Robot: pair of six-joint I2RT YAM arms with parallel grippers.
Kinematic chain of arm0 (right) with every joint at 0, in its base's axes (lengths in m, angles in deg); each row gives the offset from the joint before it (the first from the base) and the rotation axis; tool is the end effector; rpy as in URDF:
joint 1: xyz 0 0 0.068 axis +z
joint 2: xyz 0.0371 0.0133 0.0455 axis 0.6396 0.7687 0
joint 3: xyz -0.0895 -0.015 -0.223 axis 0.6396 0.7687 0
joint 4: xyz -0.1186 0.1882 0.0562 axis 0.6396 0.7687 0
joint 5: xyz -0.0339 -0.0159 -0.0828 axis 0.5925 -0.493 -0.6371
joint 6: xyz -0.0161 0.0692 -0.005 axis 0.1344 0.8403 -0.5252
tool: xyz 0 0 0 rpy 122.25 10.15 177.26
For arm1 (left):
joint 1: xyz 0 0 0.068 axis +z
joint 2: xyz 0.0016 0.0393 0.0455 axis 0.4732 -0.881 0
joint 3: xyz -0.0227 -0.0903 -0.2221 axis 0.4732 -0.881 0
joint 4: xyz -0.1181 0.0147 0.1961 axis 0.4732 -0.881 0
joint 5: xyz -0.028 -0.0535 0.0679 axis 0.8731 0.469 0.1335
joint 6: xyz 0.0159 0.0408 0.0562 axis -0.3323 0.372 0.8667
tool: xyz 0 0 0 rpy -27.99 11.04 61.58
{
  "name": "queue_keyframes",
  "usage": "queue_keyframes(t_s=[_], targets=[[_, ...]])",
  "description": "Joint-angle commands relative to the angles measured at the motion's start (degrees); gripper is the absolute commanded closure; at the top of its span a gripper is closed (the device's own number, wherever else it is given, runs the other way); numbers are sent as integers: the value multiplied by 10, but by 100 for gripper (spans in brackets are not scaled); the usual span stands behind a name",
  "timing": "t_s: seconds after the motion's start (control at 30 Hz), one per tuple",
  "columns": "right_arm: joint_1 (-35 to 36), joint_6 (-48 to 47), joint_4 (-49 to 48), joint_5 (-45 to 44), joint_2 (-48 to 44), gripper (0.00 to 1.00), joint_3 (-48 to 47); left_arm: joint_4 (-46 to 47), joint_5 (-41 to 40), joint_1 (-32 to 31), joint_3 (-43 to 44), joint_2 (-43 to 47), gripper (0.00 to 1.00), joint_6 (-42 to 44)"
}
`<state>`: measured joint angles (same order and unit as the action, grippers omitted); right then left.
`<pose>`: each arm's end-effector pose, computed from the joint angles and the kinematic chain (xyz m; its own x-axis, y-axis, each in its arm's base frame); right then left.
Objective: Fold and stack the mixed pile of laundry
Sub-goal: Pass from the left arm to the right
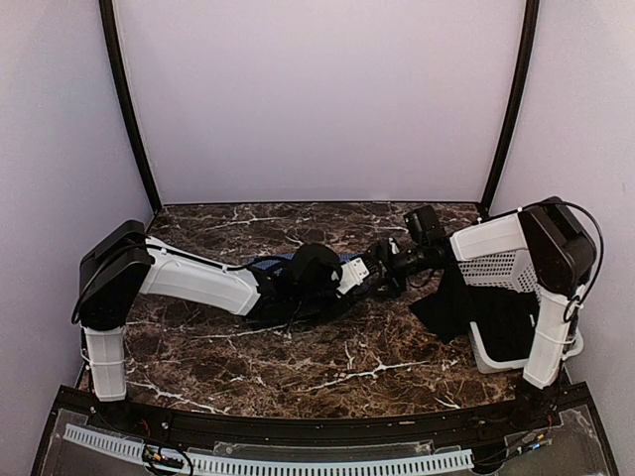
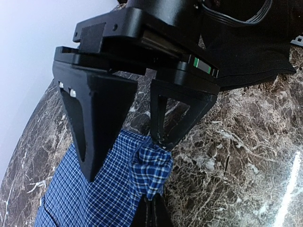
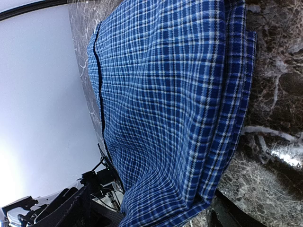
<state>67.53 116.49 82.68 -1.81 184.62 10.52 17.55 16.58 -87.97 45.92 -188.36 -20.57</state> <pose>0.3031 0.2067 0.1367 -0.9886 0.1397 0.0557 0.1197 0.5074 0.8533 0.2264 -0.3629 0.1678 0.0049 0.5747 -0.8183 0.7817 0.5082 0.3616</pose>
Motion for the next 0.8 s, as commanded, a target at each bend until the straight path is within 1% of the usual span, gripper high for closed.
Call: queue_keyframes(t_s=[0.0,0.13,0.27,0.4,0.57,0.77], targets=[[4,40,-22,31,24,21,-18,33,-1,1,-19,47,100,2],[6,85,-47,57,43,23,-8,49,-7,3,-34,58,100,11],[6,91,-43,48,67,25,-36,59,0,3,-50,72,100,12],[6,127,-61,56,102,28,-66,59,6,3,-61,81,100,12],[15,145,-54,52,127,36,-96,72,5,4,-70,82,100,11],[17,151,-43,25,142,49,-106,85,12,5,-75,77,100,1]])
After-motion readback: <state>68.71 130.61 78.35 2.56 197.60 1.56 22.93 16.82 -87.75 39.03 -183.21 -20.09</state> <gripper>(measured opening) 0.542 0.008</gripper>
